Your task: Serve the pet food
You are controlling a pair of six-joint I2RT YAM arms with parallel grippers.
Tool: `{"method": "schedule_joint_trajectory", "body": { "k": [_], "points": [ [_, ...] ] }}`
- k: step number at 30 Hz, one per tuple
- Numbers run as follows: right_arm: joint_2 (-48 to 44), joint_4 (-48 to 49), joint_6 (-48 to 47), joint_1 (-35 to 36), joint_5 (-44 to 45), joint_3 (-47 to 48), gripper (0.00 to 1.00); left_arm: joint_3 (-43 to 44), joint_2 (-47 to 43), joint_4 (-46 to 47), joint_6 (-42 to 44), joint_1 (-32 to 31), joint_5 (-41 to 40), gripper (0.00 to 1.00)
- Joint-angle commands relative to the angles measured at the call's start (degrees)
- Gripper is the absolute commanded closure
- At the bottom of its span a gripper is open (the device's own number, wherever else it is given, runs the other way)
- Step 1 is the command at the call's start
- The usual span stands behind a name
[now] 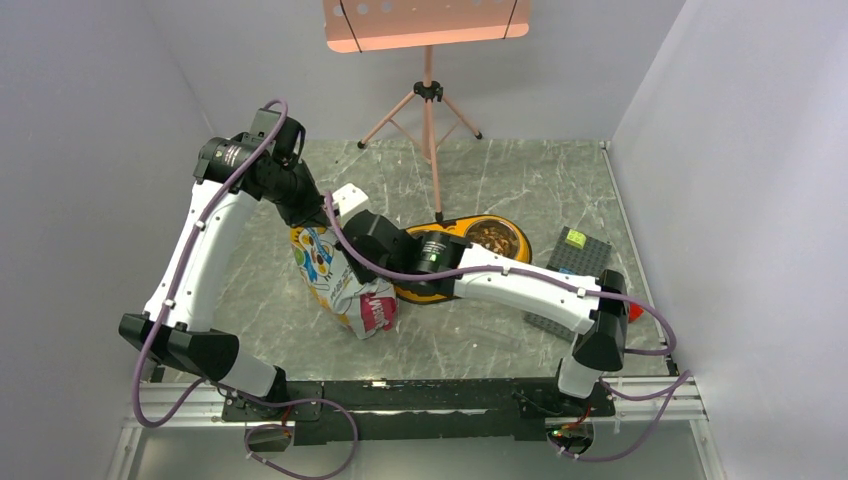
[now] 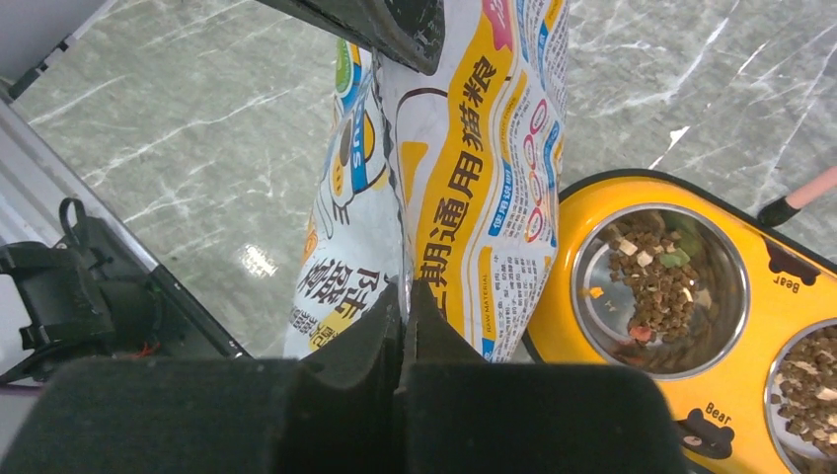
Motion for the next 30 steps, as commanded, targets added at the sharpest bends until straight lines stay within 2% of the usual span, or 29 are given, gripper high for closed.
{"method": "schedule_joint_trajectory", "body": {
  "k": [1,4,7,8,9,11,12,13,14,19,24,25,27,28,30],
  "points": [
    [-4.00,-6.35,-3.05,3.23,7.28,-3.79,1.00,2.97,-2.34,11.07,1.96,2.67,-10.53,1.00],
    [-7.64,-4.61,-2.72,4.87,10.39,-6.95,1.00,4.51,-1.38,10.47,2.48,2.82,-11.68,1.00],
    [-9.42,-3.95,-1.07,4.73,8.12,-10.02,1.00,4.92,-1.01,10.56,2.65,2.87,-11.49,1.00],
    [-10.10,-3.52,-0.53,4.75,7.17,-10.81,0.97,4.76,-1.08,10.76,2.62,2.87,-11.27,1.00],
    [-10.96,-2.84,-0.44,4.75,6.34,-11.52,0.88,4.50,-1.22,10.94,2.56,2.87,-11.11,1.00],
    [-11.99,-2.55,0.08,4.82,6.11,-12.11,0.78,3.77,-1.56,11.34,2.60,2.87,-10.99,1.00],
    [-12.15,-2.91,0.12,4.82,6.42,-11.98,0.75,3.38,-1.81,11.55,2.68,2.87,-10.94,1.00],
    [-12.09,-3.44,0.01,4.82,6.79,-11.62,0.76,3.10,-1.95,11.86,2.87,2.88,-10.89,1.00],
    [-11.99,-3.97,0.00,4.82,7.04,-11.35,0.98,2.96,-1.98,11.81,2.94,2.87,-11.01,1.00],
    [-13.83,-0.39,-3.03,6.92,6.19,-13.31,1.00,3.90,-1.98,11.14,3.19,2.88,-12.04,1.00],
    [-11.79,-1.55,-3.19,6.93,6.08,-10.87,1.00,3.76,-2.25,11.60,3.79,2.89,-11.73,1.00],
    [-11.69,-1.17,-3.71,6.93,5.45,-10.45,0.93,3.13,-2.53,12.43,3.97,2.95,-11.10,1.00],
    [-11.81,-0.08,-4.49,6.93,4.03,-10.19,0.69,1.29,-3.48,14.72,4.56,2.96,-9.21,1.00],
    [-11.89,0.54,-4.81,6.92,3.49,-10.09,0.57,0.39,-3.98,15.76,4.55,2.96,-8.33,0.92],
    [-11.62,1.13,-5.50,6.78,2.35,-9.65,0.47,-1.09,-4.92,17.40,4.51,2.96,-7.55,0.79]
  ]
}}
